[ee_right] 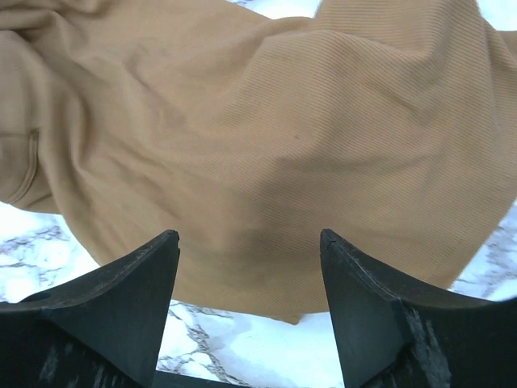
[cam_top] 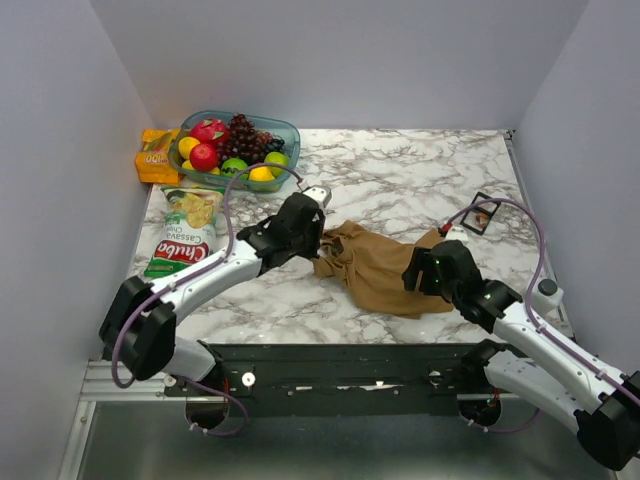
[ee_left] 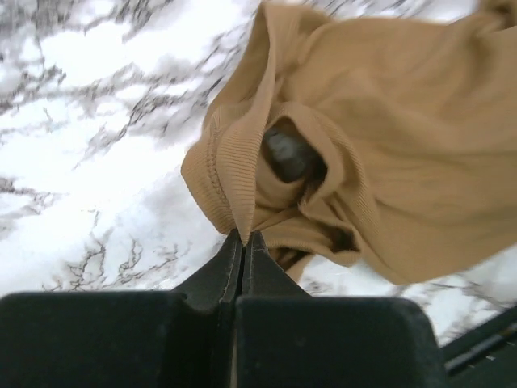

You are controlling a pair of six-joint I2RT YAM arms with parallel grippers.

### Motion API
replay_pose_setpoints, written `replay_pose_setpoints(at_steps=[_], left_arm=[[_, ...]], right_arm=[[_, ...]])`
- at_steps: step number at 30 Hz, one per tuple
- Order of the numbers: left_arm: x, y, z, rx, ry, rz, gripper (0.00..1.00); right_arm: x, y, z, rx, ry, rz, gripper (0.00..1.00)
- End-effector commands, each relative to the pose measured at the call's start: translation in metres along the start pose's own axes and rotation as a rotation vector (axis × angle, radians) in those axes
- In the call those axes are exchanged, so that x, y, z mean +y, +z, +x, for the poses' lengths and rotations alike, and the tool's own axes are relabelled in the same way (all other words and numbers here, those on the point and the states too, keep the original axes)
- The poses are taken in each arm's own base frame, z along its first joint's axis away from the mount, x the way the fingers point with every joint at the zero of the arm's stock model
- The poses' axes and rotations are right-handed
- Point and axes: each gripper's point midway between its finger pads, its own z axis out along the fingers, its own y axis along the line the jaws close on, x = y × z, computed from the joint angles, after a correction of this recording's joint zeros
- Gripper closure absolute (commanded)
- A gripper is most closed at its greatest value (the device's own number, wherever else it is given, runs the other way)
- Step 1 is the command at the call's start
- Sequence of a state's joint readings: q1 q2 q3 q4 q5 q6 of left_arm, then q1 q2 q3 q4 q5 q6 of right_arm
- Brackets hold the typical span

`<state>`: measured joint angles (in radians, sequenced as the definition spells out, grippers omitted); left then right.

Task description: Pin the brooch onto the clothing

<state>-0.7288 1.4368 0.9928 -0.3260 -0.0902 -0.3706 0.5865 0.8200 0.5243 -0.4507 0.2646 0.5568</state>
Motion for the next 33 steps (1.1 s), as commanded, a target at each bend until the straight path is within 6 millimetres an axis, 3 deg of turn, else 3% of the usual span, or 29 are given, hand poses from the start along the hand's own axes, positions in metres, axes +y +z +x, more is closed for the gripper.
replay_pose_setpoints(at_steps=[1, 7, 10, 13, 14, 16, 17, 18, 24, 25, 27, 29, 33], left_arm=[[-0.032, -0.042, -0.053, -0.176, -0.015, 0.158, 1.00], [-0.062, -0.103, -0.098, -0.324, 0.000, 0.400, 1.00], [-0.067, -0.129, -0.123, -0.408, -0.014, 0.475, 1.00], [-0.072, -0.145, -0.134, -0.424, -0.002, 0.551, 1.00], [-0.083, -0.155, -0.135, -0.420, 0.016, 0.654, 1.00], [-0.085, -0.164, -0.137, -0.405, -0.070, 0.776, 1.00], [-0.091, -0.179, -0.153, -0.495, -0.046, 0.856, 1.00], [-0.097, -0.188, -0.148, -0.476, -0.037, 0.943, 1.00], [-0.092, -0.180, -0.140, -0.470, 0.020, 0.944, 1.00], [-0.092, -0.177, -0.132, -0.459, 0.018, 0.957, 1.00], [-0.093, -0.186, -0.133, -0.516, 0.043, 0.986, 1.00], [-0.088, -0.183, -0.126, -0.519, 0.049, 0.982, 1.00], [-0.070, -0.163, -0.123, -0.500, 0.030, 0.883, 1.00]], right_arm=[[0.024, 0.000, -0.009, -0.019, 0.007, -0.103, 0.22], [0.037, -0.001, -0.009, -0.016, -0.003, -0.137, 0.24], [0.044, -0.004, -0.010, -0.025, -0.007, -0.154, 0.24], [0.054, -0.007, -0.009, -0.027, -0.016, -0.184, 0.24], [0.059, -0.009, -0.006, -0.019, -0.030, -0.198, 0.24], [0.065, -0.011, -0.007, -0.026, -0.042, -0.205, 0.24], [0.073, -0.014, -0.004, -0.023, -0.063, -0.225, 0.25], [0.076, -0.014, -0.004, -0.022, -0.066, -0.218, 0.25], [0.123, -0.034, -0.004, -0.036, -0.126, -0.317, 0.25], [0.129, -0.034, -0.002, -0.029, -0.142, -0.318, 0.25], [0.149, -0.043, -0.005, -0.038, -0.164, -0.362, 0.25], [0.165, -0.046, 0.002, -0.023, -0.203, -0.387, 0.25], [0.200, -0.065, -0.009, -0.045, -0.213, -0.466, 0.25]])
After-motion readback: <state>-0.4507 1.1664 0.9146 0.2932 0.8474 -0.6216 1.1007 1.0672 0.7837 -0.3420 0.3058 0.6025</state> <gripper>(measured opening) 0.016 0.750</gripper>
